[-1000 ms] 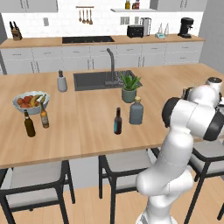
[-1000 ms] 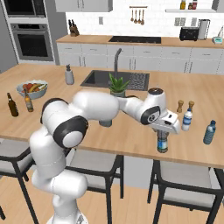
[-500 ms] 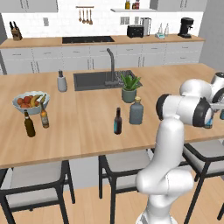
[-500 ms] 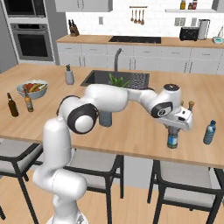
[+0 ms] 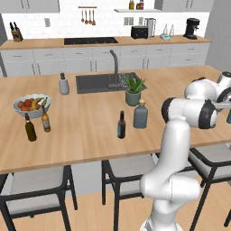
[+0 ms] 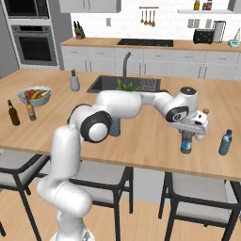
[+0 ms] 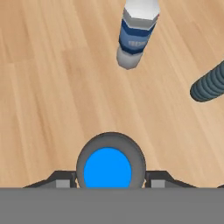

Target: Move the plastic bottles in the middle to the plastics group, and the glass bottles in the middle to the glass group.

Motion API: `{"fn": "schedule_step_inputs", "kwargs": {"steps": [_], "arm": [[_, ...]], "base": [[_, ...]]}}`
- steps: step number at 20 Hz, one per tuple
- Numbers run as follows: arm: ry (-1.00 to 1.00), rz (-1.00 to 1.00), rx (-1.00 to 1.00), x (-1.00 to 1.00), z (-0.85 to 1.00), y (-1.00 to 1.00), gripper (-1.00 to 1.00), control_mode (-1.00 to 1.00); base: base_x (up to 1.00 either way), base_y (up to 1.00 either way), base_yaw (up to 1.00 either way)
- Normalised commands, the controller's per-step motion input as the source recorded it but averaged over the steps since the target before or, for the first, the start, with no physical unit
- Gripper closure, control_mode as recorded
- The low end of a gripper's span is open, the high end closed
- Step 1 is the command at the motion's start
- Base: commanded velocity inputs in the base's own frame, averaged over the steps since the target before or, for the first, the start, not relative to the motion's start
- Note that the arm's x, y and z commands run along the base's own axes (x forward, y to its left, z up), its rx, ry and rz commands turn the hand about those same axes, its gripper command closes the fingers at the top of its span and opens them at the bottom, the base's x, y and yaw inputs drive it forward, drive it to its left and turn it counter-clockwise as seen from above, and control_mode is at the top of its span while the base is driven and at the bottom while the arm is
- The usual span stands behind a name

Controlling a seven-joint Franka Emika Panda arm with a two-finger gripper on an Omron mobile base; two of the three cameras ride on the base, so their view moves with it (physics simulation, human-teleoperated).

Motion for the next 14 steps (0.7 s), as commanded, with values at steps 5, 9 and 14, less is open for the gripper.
{"fn": "schedule_step_inputs", "kwargs": {"steps": [5,9,14], "arm": [[-0.09,0.08,0.00,0.35,0.00,0.00,1.00,-1.00],[-0.09,0.05,0.00,0.29,0.00,0.00,1.00,-1.00],[-0.06,0.00,0.00,0.02,0.00,-0.19,1.00,-1.00]], "base": [[0.00,0.00,0.00],[0.00,0.00,0.00],[0.00,0.00,0.00]]}}
